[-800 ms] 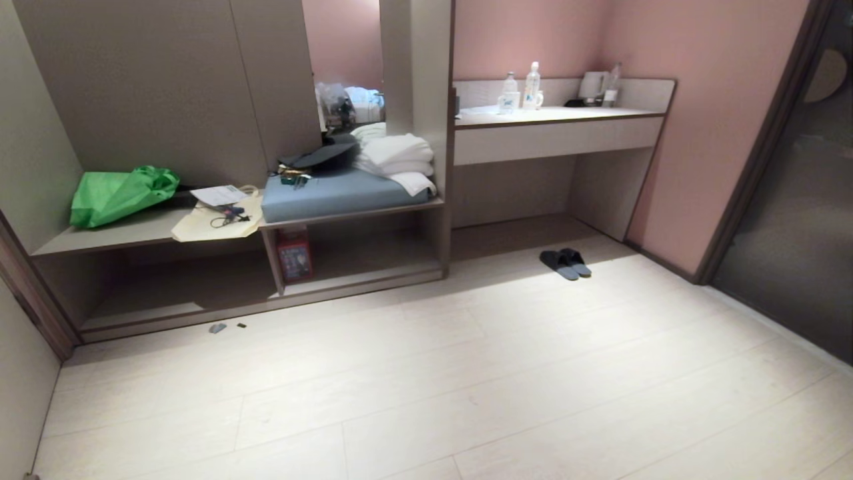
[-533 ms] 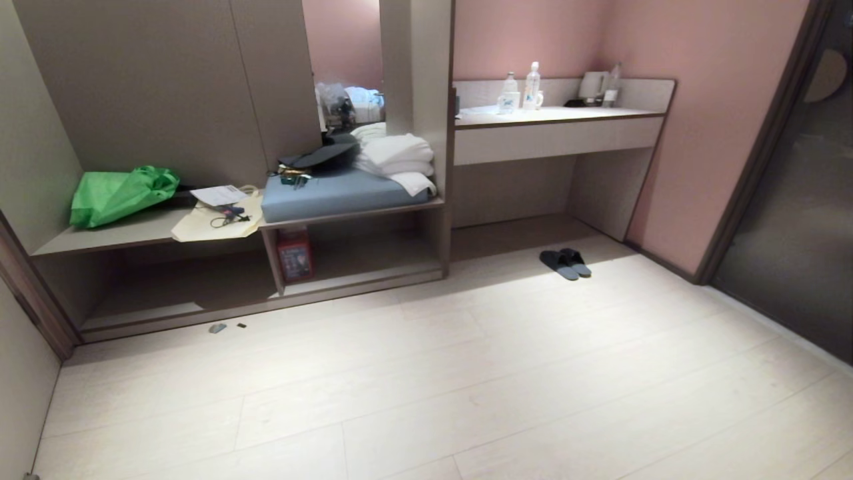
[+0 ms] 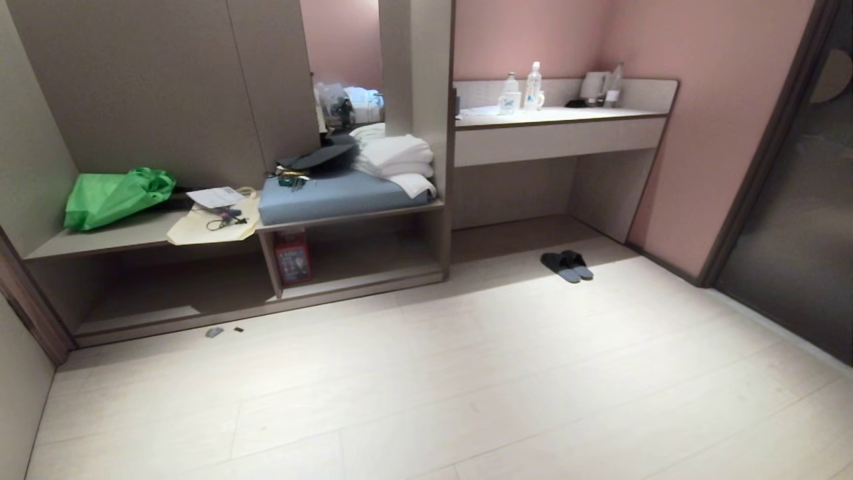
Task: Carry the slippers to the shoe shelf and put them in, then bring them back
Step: Pick up the slippers on the floor
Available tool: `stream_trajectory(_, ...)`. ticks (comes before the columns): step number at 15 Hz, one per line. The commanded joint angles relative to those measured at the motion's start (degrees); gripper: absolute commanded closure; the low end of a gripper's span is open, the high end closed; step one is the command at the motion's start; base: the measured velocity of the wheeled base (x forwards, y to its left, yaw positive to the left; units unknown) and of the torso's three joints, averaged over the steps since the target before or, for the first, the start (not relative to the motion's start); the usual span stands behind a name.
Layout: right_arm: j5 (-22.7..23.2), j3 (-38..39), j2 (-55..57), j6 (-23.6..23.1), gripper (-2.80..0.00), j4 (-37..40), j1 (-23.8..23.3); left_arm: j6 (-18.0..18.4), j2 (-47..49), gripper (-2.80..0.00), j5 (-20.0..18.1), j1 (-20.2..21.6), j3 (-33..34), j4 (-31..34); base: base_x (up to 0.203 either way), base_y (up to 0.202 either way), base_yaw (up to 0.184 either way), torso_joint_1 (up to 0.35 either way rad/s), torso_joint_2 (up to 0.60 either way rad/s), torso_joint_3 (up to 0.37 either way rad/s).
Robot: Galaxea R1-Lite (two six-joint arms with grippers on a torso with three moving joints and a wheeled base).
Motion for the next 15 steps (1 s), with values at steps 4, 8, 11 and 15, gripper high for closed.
stream_trajectory(4,0.0,0.0,0.0,0.1,0.00,0.0,0.0,0.0,0.0,0.00,0.0,0.0,0.0,0.0,0.197,0.000,-0.002,0.005,0.00,0.002)
stream_trajectory(8,0.0,0.0,0.0,0.1,0.00,0.0,0.0,0.0,0.0,0.00,0.0,0.0,0.0,0.0,0.198,0.000,0.001,-0.001,0.00,0.004)
stream_trajectory(11,0.0,0.0,0.0,0.1,0.00,0.0,0.0,0.1,0.0,0.00,0.0,0.1,-0.1,0.1,0.195,0.000,-0.001,0.001,0.00,0.004)
stream_trajectory(15,0.0,0.0,0.0,0.1,0.00,0.0,0.0,0.1,0.0,0.00,0.0,0.0,-0.1,0.1,0.196,0.000,0.000,0.003,0.00,0.000)
